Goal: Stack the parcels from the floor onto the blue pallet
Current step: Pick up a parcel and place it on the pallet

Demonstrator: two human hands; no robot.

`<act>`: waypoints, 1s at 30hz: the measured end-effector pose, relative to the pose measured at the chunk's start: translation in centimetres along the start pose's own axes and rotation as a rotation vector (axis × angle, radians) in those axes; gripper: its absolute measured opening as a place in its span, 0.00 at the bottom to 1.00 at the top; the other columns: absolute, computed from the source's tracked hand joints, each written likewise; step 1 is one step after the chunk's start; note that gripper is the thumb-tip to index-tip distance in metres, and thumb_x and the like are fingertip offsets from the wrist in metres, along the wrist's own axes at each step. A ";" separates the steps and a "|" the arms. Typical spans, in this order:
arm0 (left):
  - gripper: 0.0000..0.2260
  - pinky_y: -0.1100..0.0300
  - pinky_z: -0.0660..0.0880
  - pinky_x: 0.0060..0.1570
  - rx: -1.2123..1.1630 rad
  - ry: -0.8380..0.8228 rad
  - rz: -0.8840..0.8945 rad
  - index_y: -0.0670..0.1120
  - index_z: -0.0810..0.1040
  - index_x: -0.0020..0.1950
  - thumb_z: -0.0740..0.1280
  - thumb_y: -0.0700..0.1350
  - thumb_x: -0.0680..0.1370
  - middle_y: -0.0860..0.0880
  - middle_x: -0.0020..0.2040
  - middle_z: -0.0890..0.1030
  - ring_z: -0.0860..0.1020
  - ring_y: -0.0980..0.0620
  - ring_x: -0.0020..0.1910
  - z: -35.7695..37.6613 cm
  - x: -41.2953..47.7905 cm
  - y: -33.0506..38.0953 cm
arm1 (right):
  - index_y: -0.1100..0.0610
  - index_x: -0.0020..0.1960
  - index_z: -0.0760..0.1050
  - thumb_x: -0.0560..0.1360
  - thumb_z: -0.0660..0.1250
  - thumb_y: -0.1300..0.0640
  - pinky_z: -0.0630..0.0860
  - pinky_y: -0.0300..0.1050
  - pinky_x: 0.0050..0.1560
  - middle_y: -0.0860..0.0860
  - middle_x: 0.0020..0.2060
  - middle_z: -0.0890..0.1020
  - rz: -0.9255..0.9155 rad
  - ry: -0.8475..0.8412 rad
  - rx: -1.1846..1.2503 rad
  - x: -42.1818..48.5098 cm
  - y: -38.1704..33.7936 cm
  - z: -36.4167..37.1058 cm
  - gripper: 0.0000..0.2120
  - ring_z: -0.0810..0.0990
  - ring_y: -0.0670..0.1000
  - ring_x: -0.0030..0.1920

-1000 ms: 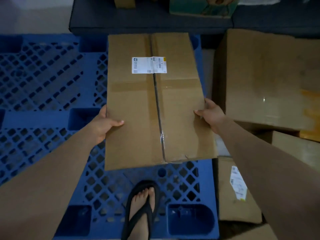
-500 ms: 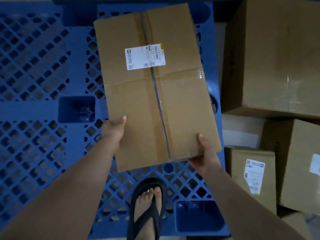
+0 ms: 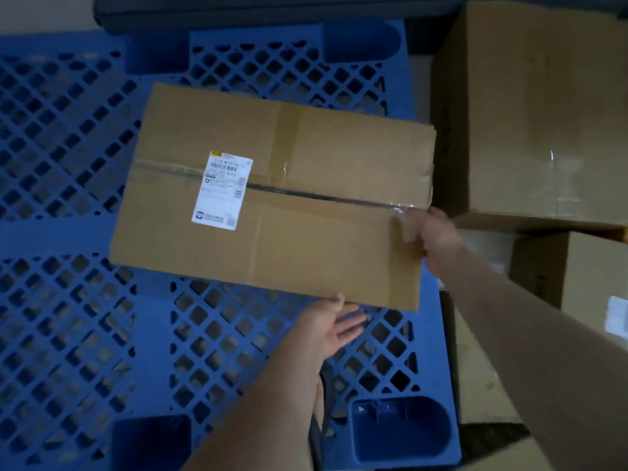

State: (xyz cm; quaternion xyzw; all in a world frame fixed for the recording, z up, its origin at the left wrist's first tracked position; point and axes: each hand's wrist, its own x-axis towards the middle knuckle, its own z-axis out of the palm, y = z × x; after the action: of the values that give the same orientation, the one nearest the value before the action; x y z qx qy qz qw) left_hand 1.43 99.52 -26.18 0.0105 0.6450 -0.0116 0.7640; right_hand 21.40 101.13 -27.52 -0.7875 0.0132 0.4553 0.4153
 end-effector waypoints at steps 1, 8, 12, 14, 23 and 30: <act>0.22 0.49 0.76 0.48 0.053 -0.084 -0.001 0.43 0.61 0.74 0.60 0.40 0.80 0.41 0.67 0.73 0.77 0.41 0.60 0.9 -0.3 0.1 | 0.57 0.67 0.69 0.72 0.70 0.55 0.75 0.49 0.53 0.54 0.56 0.78 0.018 0.049 -0.023 -0.2 1.4 0.2 0.25 0.78 0.52 0.50; 0.30 0.39 0.67 0.64 0.057 0.176 0.133 0.47 0.62 0.73 0.68 0.54 0.75 0.42 0.75 0.60 0.64 0.41 0.72 -5.8 -0.8 6.2 | 0.58 0.69 0.63 0.63 0.73 0.36 0.76 0.58 0.49 0.63 0.56 0.73 0.570 0.107 0.113 -3.2 6.0 -3.8 0.44 0.76 0.64 0.53; 0.26 0.36 0.64 0.67 -0.390 0.196 0.301 0.45 0.60 0.74 0.64 0.49 0.78 0.39 0.75 0.62 0.62 0.38 0.73 -9.7 0.0 9.8 | 0.56 0.70 0.60 0.73 0.69 0.47 0.78 0.66 0.46 0.65 0.59 0.73 0.541 -0.085 0.792 -3.2 6.0 -1.5 0.32 0.76 0.67 0.57; 0.24 0.37 0.65 0.66 -0.529 0.196 0.332 0.45 0.62 0.73 0.63 0.46 0.79 0.40 0.73 0.66 0.66 0.37 0.70 -9.9 1.1 10.1 | 0.56 0.69 0.61 0.75 0.67 0.51 0.75 0.69 0.52 0.63 0.57 0.74 0.480 -0.062 0.909 -2.9 5.9 0.4 0.27 0.75 0.66 0.56; 0.19 0.44 0.74 0.54 -0.336 0.211 0.487 0.41 0.67 0.68 0.64 0.40 0.78 0.41 0.69 0.72 0.71 0.40 0.67 -5.3 3.0 23.2 | 0.58 0.70 0.59 0.76 0.66 0.51 0.75 0.67 0.55 0.63 0.67 0.71 0.390 0.146 0.824 5.6 -3.6 5.3 0.28 0.72 0.66 0.64; 0.25 0.53 0.67 0.67 -0.349 0.234 0.432 0.39 0.61 0.72 0.65 0.42 0.77 0.40 0.71 0.68 0.66 0.35 0.70 1.2 4.2 33.8 | 0.56 0.69 0.60 0.72 0.71 0.52 0.80 0.63 0.42 0.62 0.66 0.69 0.317 0.158 0.566 15.5 -15.8 8.1 0.30 0.71 0.69 0.63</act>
State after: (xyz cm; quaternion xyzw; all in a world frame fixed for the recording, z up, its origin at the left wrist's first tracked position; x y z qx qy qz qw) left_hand 4.41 133.29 -30.03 0.0173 0.7036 0.2637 0.6597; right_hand 31.02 122.42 -30.64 -0.6620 0.2937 0.4302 0.5390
